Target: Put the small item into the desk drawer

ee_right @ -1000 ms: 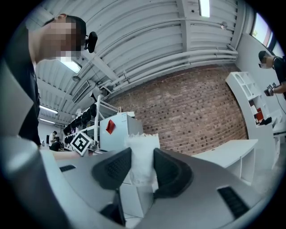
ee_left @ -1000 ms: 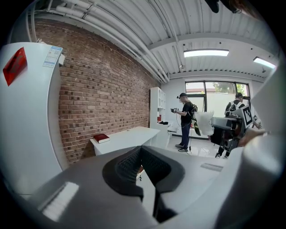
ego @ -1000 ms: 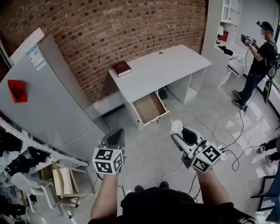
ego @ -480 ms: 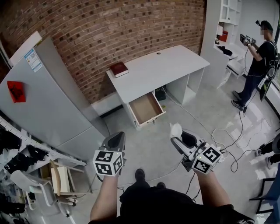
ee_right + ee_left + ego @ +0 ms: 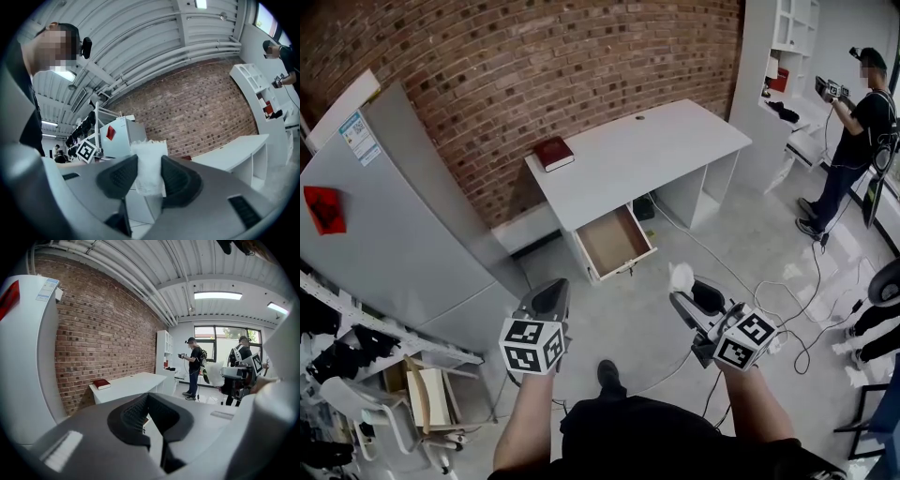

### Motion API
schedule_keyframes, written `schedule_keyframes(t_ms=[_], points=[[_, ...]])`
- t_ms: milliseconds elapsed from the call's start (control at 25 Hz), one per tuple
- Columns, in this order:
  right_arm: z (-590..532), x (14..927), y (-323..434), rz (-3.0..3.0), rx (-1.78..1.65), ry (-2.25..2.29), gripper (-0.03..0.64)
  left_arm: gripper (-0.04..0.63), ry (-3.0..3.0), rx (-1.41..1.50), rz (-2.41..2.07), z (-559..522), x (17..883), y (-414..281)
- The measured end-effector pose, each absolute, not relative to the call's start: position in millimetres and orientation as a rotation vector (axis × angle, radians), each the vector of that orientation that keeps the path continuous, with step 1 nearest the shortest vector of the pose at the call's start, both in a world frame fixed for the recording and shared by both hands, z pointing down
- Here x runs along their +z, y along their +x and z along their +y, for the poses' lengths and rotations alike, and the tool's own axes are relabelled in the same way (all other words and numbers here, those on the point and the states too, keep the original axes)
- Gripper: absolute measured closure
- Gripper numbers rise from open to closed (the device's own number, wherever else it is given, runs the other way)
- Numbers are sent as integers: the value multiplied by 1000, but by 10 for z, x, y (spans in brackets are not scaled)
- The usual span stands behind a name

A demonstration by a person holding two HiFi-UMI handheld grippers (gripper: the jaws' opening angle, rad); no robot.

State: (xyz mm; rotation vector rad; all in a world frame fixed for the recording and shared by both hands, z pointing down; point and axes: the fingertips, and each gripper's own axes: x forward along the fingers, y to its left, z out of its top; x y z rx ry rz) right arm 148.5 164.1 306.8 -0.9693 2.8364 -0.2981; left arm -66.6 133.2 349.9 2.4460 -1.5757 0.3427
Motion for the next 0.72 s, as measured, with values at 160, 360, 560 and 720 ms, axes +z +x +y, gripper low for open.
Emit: schedule_keyframes(t_ms=[160, 360, 560, 720], points=[[1346, 3096, 1372, 2845, -311, -980, 465, 583, 2434, 326, -1575, 1015, 3534, -815], [930, 3186, 1198, 2818, -375, -996, 465, 583, 2431, 346, -1533, 612, 3676, -947], [569, 3285, 991, 2846, -409, -1006, 464, 583, 2425, 357, -1497, 216, 3772, -1072], [338, 3370, 840, 2870, -419, -1033, 464, 583, 2428, 347, -1470, -41, 3830, -1193]])
